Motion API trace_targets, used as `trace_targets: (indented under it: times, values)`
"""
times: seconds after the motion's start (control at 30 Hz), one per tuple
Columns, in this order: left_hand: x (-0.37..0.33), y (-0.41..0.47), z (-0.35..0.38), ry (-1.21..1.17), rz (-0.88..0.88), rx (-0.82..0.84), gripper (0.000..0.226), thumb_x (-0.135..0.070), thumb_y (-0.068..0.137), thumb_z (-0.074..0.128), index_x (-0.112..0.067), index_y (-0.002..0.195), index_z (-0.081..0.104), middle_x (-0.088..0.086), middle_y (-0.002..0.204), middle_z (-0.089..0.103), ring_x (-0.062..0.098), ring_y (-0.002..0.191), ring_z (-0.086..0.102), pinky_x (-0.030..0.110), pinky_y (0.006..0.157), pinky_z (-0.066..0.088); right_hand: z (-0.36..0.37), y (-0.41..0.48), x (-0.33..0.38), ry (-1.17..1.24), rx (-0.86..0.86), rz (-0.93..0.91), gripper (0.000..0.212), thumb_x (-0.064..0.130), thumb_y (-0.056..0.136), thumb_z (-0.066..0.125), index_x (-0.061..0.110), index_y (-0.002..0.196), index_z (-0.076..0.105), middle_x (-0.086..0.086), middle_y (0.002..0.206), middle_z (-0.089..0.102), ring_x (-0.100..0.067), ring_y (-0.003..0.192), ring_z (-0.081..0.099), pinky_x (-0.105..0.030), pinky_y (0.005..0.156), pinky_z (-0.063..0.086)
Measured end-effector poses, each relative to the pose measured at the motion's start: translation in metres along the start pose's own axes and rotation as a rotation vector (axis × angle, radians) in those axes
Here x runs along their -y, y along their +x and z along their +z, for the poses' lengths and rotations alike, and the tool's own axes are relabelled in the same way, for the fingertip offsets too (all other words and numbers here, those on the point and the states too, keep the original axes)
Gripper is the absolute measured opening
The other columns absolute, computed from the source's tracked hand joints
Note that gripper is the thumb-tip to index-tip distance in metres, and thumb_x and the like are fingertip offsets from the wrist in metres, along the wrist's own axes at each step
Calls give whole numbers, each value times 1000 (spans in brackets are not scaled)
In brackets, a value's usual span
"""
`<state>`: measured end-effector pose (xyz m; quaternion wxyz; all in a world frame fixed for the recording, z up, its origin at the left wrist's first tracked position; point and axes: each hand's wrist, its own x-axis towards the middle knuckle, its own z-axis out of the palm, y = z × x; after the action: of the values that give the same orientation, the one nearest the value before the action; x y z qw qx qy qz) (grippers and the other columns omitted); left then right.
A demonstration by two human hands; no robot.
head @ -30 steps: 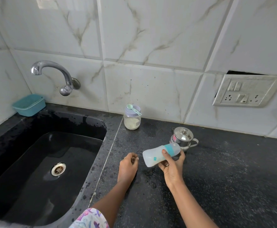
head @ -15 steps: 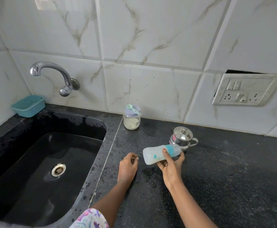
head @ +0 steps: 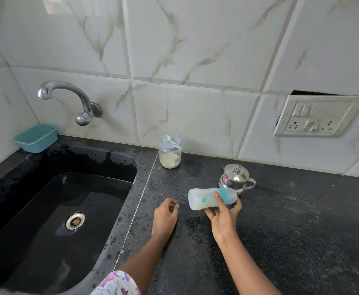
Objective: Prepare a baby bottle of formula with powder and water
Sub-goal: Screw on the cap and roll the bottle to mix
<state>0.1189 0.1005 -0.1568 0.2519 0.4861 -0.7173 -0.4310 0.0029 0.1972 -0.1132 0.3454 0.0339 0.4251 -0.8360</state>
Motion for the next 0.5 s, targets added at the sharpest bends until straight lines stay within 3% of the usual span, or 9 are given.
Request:
trace_targets:
  times: [0.13, 0.27, 0.4, 0.5]
  values:
    - [0, 1, 0, 2, 5, -3, 13, -21, 92, 55, -15, 102, 62, -3, 87, 65, 11, 82, 60, 21, 73, 45, -1, -5, -1, -105, 77, 22, 72, -6, 80, 65, 33, 132, 35, -7, 114, 58, -27, 105, 59, -52, 81, 53]
    - [0, 0, 0, -7, 4, 1, 11, -20, 92, 55, -16, 100, 62, -3, 86, 64, 12, 83, 60, 20, 73, 44, -1, -2, -2, -21, 6, 7, 69, -4, 81, 64, 32, 132, 33, -6, 116, 55, -24, 102, 59, -54, 82, 52]
    - [0, 0, 0, -4, 2, -7, 12, -20, 92, 55, -16, 101, 62, -4, 86, 64, 10, 82, 59, 19, 73, 44, -2, -4, -1, -92, 74, 37, 73, -7, 79, 65, 34, 131, 35, -8, 114, 58, -27, 104, 60, -52, 80, 53]
    - [-1, 0, 0, -16, 3, -2, 13, -20, 92, 55, -15, 101, 62, -3, 87, 64, 10, 82, 60, 20, 74, 45, -3, -1, 2, -43, 28, 17, 71, -6, 80, 65, 32, 132, 35, -7, 116, 56, -26, 104, 59, -52, 78, 54]
